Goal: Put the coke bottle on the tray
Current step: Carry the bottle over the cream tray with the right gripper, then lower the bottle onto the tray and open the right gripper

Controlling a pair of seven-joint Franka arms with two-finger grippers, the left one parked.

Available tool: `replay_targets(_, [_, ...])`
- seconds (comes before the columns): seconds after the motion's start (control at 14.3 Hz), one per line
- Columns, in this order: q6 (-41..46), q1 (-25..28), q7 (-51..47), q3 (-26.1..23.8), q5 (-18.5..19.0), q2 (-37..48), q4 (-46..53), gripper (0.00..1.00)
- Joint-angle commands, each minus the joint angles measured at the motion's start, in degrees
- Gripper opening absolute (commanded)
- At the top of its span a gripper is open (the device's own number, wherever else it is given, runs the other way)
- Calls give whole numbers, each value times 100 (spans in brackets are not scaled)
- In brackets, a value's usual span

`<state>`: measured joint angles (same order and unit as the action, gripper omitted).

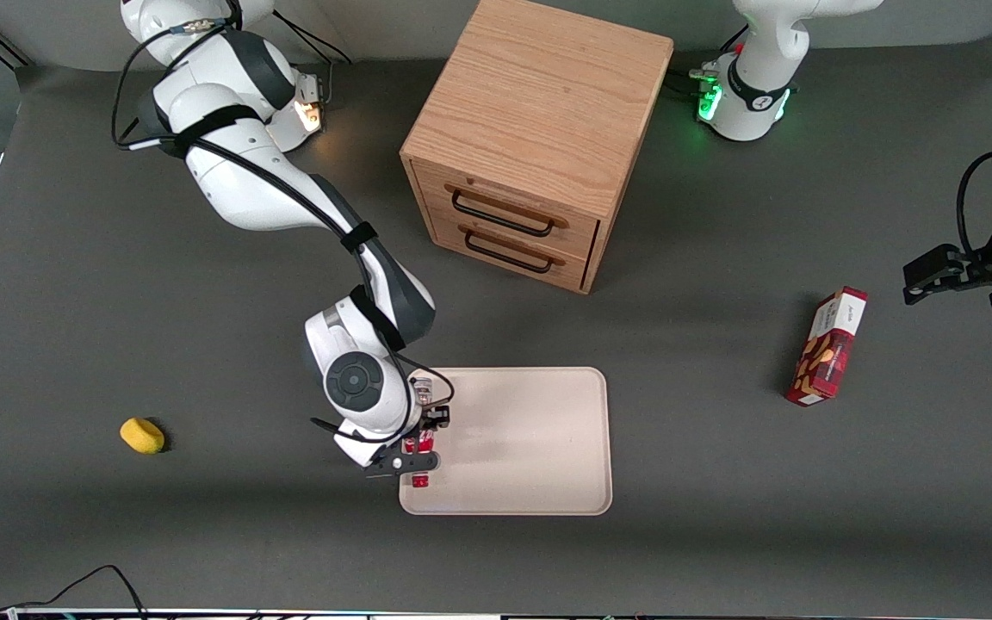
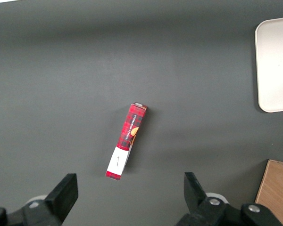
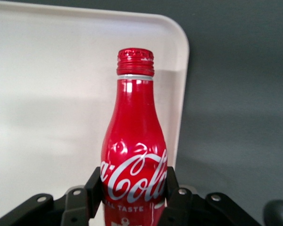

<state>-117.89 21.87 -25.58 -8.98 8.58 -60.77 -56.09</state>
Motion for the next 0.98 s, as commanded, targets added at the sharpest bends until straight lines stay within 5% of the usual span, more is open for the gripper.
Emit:
replay_targets(0.0, [-172, 72, 18, 81, 39, -215, 283, 0])
replay_targets(0.42, [-357, 81, 27, 160, 39, -295, 274, 0])
replay_targets(0.49, [-358, 81, 27, 169, 39, -295, 274, 11])
replay_targets(0.63, [-358, 81, 36, 177, 39, -295, 257, 100])
replay_targets(0.91, [-358, 81, 36, 178, 39, -286, 257, 100])
